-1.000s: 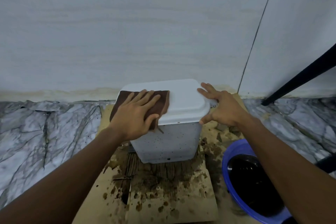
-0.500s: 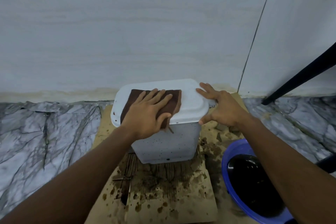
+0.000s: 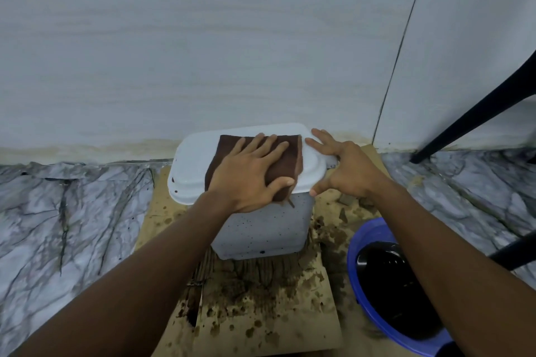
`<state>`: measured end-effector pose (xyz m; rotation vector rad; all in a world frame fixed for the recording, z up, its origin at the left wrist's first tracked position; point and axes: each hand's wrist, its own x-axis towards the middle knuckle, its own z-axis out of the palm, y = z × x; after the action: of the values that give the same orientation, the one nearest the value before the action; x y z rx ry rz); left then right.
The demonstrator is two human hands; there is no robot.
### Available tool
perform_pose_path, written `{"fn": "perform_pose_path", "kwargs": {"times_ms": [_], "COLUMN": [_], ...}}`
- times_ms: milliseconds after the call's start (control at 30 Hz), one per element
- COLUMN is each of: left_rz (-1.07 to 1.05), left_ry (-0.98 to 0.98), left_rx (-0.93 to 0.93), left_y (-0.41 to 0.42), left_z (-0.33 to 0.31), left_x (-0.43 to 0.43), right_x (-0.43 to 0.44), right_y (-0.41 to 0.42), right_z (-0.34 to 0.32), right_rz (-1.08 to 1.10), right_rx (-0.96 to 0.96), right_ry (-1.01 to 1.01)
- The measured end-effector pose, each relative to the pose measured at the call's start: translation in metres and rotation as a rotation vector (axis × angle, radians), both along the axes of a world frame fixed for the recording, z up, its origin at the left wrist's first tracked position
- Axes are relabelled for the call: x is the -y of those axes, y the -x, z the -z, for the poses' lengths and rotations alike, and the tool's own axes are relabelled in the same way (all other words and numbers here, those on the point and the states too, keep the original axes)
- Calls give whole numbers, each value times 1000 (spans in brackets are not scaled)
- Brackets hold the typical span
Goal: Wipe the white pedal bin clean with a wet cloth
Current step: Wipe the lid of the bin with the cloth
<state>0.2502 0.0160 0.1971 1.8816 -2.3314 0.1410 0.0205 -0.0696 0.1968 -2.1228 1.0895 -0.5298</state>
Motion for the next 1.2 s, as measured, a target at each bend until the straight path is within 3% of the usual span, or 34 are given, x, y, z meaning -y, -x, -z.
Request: {"fn": "perform_pose_path", "kwargs": {"times_ms": [133, 267, 533, 667, 833, 1200], "left_rz": [74, 10, -45, 46, -32, -37], "left_ry": [117, 240, 215, 237, 259, 143], "left_rx": [25, -12, 40, -1, -46, 24], "left_y": [-39, -55, 14, -29, -79, 29], "left_z": [11, 24, 25, 22, 25, 15], "left_x": [-27, -41, -8, -26, -50, 1], "right_x": [4, 6, 2, 2, 3, 8], "right_y": [1, 3, 0, 0, -1, -1], "right_z": [2, 4, -3, -4, -2, 4], "right_rz": [-7, -10, 10, 12, 9, 5], "right_rx": [21, 20, -12, 38, 49, 108], "right_ry": [-43, -74, -42, -77, -99, -89]}}
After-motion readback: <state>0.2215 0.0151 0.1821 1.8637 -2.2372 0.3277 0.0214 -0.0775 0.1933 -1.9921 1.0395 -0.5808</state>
